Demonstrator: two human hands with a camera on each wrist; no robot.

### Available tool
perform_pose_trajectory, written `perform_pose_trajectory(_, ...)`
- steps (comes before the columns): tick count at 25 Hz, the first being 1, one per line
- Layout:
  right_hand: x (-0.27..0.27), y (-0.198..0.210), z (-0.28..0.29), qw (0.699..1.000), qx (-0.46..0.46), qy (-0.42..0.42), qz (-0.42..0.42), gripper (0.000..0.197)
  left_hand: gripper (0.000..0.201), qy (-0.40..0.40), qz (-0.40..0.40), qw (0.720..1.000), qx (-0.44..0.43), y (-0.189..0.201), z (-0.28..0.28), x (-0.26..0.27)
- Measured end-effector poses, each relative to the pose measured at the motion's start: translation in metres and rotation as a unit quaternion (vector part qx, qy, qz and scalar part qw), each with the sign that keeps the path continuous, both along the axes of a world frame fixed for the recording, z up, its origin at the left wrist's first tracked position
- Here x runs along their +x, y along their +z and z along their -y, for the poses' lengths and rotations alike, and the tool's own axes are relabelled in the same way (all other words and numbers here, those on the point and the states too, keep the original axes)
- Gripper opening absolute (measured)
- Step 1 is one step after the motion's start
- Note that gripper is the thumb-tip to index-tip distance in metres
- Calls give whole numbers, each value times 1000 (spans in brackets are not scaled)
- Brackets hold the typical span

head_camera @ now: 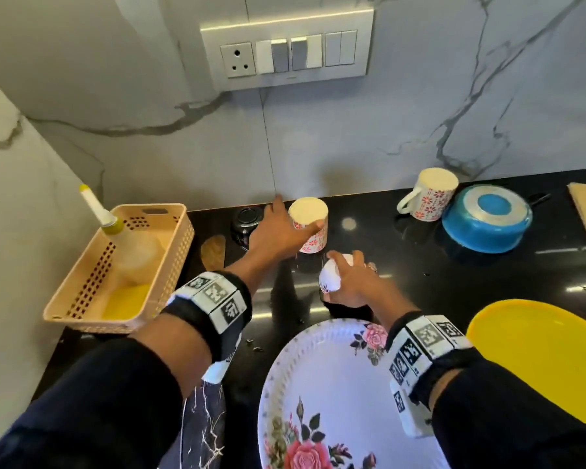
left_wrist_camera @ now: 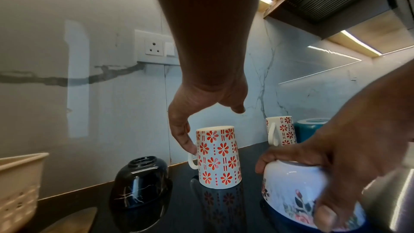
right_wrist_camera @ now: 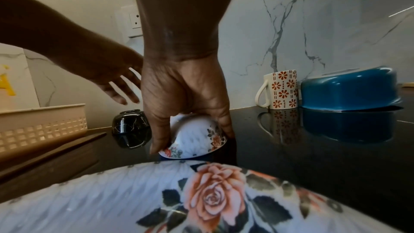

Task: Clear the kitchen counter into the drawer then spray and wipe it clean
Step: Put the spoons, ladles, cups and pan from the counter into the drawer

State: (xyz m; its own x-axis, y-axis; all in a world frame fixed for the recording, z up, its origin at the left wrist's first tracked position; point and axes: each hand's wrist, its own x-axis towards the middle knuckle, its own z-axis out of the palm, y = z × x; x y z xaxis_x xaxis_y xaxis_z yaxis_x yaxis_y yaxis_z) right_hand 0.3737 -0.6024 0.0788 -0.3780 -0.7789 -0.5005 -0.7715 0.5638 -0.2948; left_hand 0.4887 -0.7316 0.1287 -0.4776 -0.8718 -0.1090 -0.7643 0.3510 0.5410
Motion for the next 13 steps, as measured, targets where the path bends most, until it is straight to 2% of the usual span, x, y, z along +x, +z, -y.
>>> perform_pose_trajectory(2, 0, -2, 2, 1000, 4, 3, -11, 96, 120, -4, -19, 1000, 13, -1, 11, -21)
perform_pose_trajectory(4, 0, -5, 4, 1000, -3, 0, -23, 98, 126, -13, -14, 1000, 23, -6, 17, -35)
perform_pose_trajectory(8, 2, -9, 6, 1000, -2, -3, -24, 100, 103, -12, 3, 1000, 7, -25, 20, -44)
perform_pose_trajectory(13, 3, -10, 7, 999, -17, -9, -26, 98, 92, 6, -66, 997, -41, -27, 11, -33)
